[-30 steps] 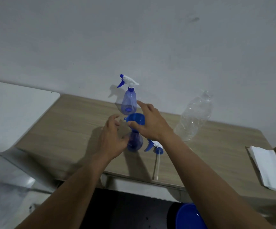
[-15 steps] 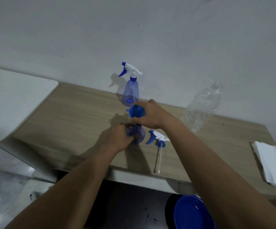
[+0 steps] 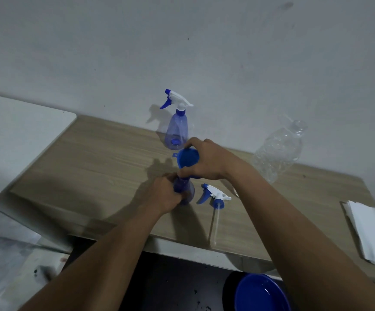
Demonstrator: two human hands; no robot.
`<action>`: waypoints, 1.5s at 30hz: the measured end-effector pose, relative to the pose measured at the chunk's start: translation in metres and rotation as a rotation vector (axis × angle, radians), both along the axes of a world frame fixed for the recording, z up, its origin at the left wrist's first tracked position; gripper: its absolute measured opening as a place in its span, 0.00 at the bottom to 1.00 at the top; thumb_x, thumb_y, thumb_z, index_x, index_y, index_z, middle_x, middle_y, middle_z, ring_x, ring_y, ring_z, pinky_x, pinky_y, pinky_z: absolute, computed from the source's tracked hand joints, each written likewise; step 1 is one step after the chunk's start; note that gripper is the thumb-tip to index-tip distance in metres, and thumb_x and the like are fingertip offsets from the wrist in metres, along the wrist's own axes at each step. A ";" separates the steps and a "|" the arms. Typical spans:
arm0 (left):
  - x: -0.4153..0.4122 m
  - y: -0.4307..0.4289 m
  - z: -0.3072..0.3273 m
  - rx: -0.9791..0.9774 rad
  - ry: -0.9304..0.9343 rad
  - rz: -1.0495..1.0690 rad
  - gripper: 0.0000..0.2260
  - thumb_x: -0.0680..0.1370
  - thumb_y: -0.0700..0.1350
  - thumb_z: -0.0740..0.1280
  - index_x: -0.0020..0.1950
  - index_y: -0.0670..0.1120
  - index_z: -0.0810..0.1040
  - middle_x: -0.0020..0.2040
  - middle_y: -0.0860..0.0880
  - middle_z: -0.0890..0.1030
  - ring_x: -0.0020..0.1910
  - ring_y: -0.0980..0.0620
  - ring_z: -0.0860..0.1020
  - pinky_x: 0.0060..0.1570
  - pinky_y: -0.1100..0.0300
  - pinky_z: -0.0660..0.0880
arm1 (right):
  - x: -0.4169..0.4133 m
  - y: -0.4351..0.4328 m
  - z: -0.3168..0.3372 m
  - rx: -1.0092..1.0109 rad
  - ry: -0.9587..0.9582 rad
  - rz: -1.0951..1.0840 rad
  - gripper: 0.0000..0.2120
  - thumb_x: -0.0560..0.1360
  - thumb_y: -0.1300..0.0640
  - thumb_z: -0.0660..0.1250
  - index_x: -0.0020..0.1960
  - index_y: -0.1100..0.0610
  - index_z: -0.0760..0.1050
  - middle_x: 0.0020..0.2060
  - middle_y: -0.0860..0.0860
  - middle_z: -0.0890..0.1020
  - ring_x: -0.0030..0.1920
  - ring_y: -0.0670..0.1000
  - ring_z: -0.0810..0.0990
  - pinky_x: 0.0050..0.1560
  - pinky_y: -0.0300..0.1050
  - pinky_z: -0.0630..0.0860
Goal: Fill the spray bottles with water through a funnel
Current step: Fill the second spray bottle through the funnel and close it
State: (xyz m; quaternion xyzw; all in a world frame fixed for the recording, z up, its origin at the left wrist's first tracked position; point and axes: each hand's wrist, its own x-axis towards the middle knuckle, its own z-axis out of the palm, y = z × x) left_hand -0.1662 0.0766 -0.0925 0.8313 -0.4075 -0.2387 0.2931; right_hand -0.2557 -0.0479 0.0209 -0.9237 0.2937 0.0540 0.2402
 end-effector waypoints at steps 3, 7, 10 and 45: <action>0.002 -0.002 -0.001 -0.001 -0.028 -0.020 0.19 0.71 0.56 0.74 0.60 0.53 0.79 0.53 0.51 0.83 0.48 0.48 0.80 0.42 0.60 0.72 | -0.009 -0.009 0.010 0.012 -0.068 -0.009 0.32 0.67 0.39 0.77 0.65 0.45 0.68 0.56 0.49 0.76 0.50 0.52 0.78 0.48 0.48 0.78; 0.002 -0.001 -0.008 -0.046 0.039 0.022 0.16 0.70 0.55 0.75 0.54 0.53 0.79 0.47 0.54 0.82 0.46 0.52 0.79 0.39 0.61 0.70 | -0.025 -0.024 0.019 0.081 -0.235 -0.140 0.31 0.66 0.42 0.79 0.62 0.46 0.67 0.51 0.47 0.78 0.48 0.49 0.81 0.44 0.43 0.79; 0.001 -0.001 -0.017 -0.094 0.053 0.068 0.17 0.68 0.54 0.77 0.53 0.52 0.80 0.47 0.53 0.82 0.46 0.52 0.79 0.41 0.60 0.68 | -0.028 -0.033 0.005 0.133 -0.360 -0.253 0.32 0.65 0.50 0.80 0.60 0.50 0.65 0.50 0.49 0.78 0.46 0.51 0.81 0.39 0.42 0.78; 0.007 -0.002 -0.017 -0.107 0.025 0.045 0.16 0.68 0.56 0.77 0.52 0.56 0.79 0.46 0.59 0.79 0.44 0.61 0.75 0.40 0.73 0.65 | -0.018 -0.069 -0.144 0.061 -0.115 -0.468 0.35 0.70 0.46 0.75 0.72 0.55 0.66 0.65 0.57 0.77 0.65 0.60 0.75 0.62 0.53 0.74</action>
